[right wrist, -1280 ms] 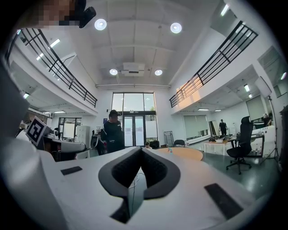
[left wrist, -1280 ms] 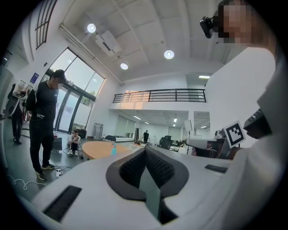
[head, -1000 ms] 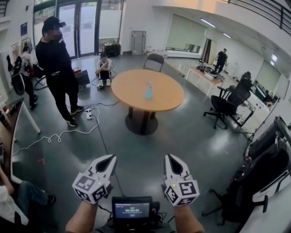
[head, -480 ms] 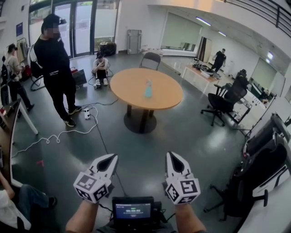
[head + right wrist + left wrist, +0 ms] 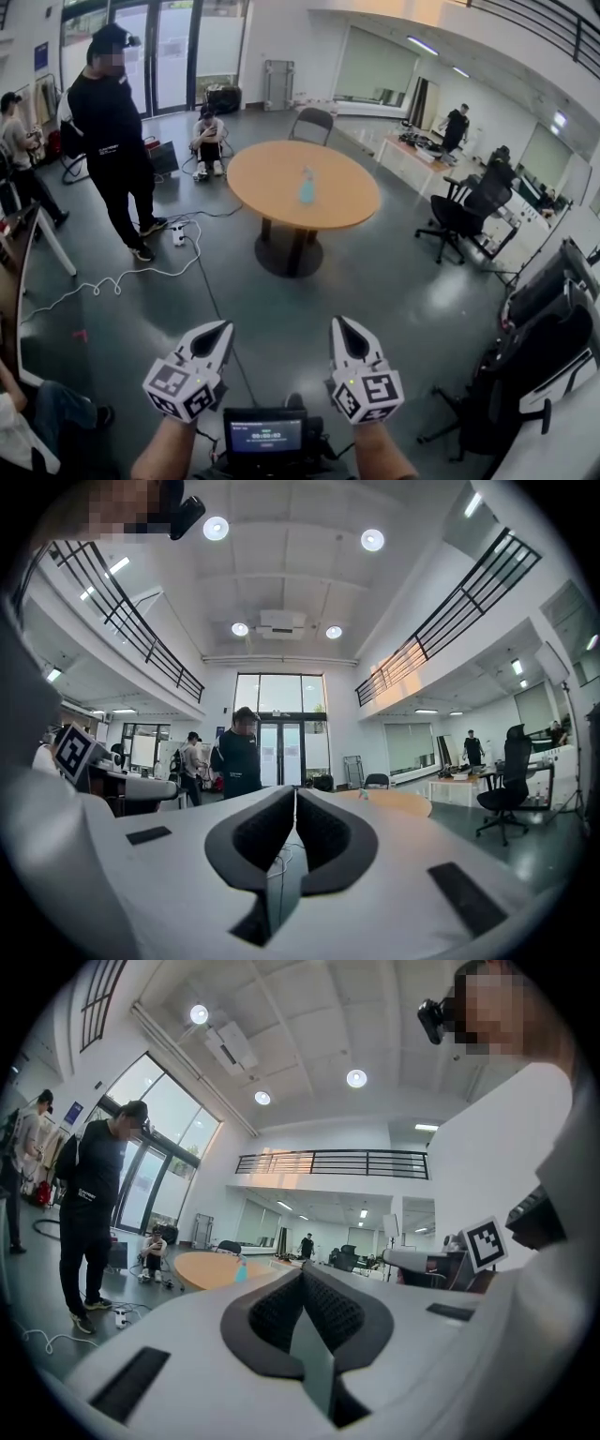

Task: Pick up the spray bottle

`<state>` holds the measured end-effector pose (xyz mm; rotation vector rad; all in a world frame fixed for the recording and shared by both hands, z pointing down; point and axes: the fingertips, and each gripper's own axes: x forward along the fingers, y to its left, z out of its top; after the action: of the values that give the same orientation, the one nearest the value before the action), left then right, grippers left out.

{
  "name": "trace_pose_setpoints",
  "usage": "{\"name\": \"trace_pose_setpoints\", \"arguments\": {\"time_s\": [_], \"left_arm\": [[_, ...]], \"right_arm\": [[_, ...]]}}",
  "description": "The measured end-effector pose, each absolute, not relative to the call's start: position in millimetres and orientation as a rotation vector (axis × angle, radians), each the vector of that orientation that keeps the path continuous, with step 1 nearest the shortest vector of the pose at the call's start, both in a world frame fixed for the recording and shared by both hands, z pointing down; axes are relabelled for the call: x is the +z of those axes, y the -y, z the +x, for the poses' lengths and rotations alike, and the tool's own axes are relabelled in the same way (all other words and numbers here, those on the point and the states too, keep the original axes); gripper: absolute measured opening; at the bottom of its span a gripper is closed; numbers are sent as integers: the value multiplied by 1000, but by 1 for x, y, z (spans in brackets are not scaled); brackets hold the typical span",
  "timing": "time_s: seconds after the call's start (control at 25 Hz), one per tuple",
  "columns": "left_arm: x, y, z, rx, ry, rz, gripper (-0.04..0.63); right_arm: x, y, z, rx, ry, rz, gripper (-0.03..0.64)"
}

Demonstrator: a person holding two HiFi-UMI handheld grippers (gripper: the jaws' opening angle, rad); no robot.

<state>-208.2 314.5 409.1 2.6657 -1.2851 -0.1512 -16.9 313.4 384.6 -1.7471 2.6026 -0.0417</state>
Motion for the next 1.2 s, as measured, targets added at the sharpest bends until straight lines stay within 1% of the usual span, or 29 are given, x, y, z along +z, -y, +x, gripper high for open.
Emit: {"name": "trace_pose_setpoints", "arguments": {"time_s": [0.44,0.88,0.92,0.96,1.2], "left_arm": [[384,-245,-187,-134,1401,2677,-6],[378,-172,-132,-104,1399,2699,-6],[378,-168,-127,-103,1391,2705,-6],[378,-164,-122,-99,1382,2712,-6],[382,-139,-99,-80,1420,2690,-6]], "right_arm": [[368,-236,4,46,-2644,-1589,21],[369,-166,56,11,-2637,-1579,21],[369,-161,61,12,-2635,-1576,24],[369,-156,64,12,-2636,-1569,40],[374,-135,89,0,-2659,-1529,40]]}}
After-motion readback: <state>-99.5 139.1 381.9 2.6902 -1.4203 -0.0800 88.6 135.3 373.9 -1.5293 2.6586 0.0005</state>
